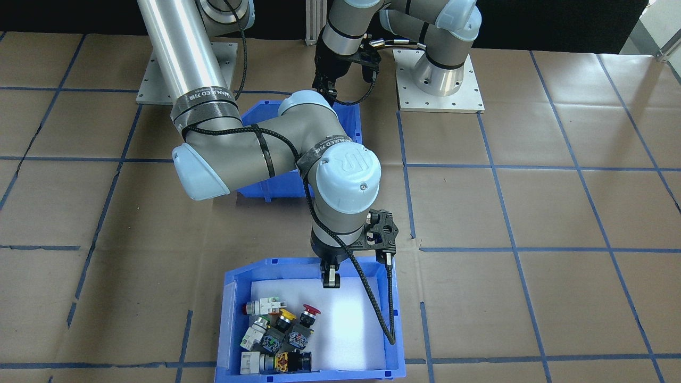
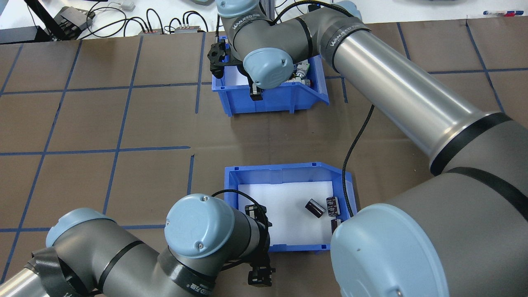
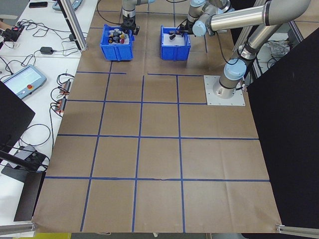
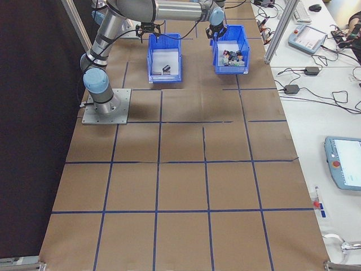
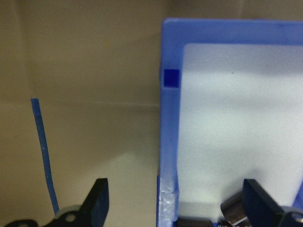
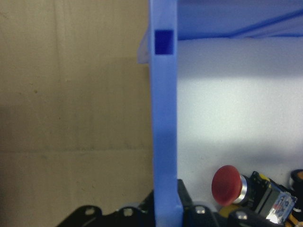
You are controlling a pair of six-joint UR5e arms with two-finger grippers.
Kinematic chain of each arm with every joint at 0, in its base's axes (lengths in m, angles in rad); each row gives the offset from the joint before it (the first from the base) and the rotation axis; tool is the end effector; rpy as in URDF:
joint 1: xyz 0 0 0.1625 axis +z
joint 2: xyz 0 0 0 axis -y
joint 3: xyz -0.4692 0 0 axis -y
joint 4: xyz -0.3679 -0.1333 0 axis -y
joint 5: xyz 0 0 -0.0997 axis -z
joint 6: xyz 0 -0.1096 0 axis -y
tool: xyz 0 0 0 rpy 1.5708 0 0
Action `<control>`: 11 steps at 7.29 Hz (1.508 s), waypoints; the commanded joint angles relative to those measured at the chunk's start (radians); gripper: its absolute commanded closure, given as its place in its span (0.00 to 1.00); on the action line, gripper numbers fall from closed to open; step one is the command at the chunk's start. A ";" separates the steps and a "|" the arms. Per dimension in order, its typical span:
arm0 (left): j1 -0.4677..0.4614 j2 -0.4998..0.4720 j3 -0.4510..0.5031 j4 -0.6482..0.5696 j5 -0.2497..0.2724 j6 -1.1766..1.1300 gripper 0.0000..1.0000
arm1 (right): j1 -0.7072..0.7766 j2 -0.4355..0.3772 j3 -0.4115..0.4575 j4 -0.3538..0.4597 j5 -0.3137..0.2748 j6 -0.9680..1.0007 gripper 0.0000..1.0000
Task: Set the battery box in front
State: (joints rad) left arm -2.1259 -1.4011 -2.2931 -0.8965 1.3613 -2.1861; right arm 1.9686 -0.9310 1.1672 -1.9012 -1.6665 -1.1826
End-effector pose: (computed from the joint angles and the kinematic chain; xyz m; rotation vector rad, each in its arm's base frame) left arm -0.3149 -0.2117 0.3375 2.1487 -2.0492 -0.2699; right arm 0.4027 -0.6414 0.3536 2.1383 -2.1274 0.0761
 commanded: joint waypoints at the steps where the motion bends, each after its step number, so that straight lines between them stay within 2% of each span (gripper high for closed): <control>1: -0.022 -0.073 0.000 0.058 0.010 -0.024 0.00 | -0.064 -0.063 -0.006 0.013 -0.025 -0.049 1.00; 2: -0.046 -0.109 0.000 0.094 0.015 -0.040 0.00 | -0.117 -0.104 -0.003 0.069 -0.024 -0.110 1.00; 3: -0.058 -0.145 0.000 0.128 0.037 -0.052 0.06 | -0.185 -0.144 -0.001 0.114 -0.021 -0.196 1.00; 4: -0.062 -0.156 0.000 0.149 0.051 -0.053 0.36 | -0.239 -0.173 0.005 0.151 -0.018 -0.257 1.00; 5: -0.062 -0.156 0.000 0.154 0.051 -0.047 0.82 | -0.288 -0.201 0.020 0.174 -0.021 -0.312 1.00; 6: -0.062 -0.153 0.000 0.187 0.055 -0.034 0.99 | -0.342 -0.228 0.052 0.181 -0.025 -0.366 1.00; 7: -0.057 -0.124 0.000 0.218 0.059 -0.015 1.00 | -0.394 -0.274 0.104 0.180 -0.021 -0.377 1.00; 9: -0.034 -0.101 0.027 0.215 0.166 0.093 1.00 | -0.494 -0.412 0.300 0.156 -0.010 -0.471 1.00; 11: 0.082 -0.055 0.046 0.196 0.167 0.202 1.00 | -0.579 -0.547 0.489 0.091 0.004 -0.503 1.00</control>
State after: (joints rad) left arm -2.1173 -1.4871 -2.2599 -0.6858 1.5206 -2.0668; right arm 1.4425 -1.3921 1.5340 -1.7736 -1.6733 -1.6545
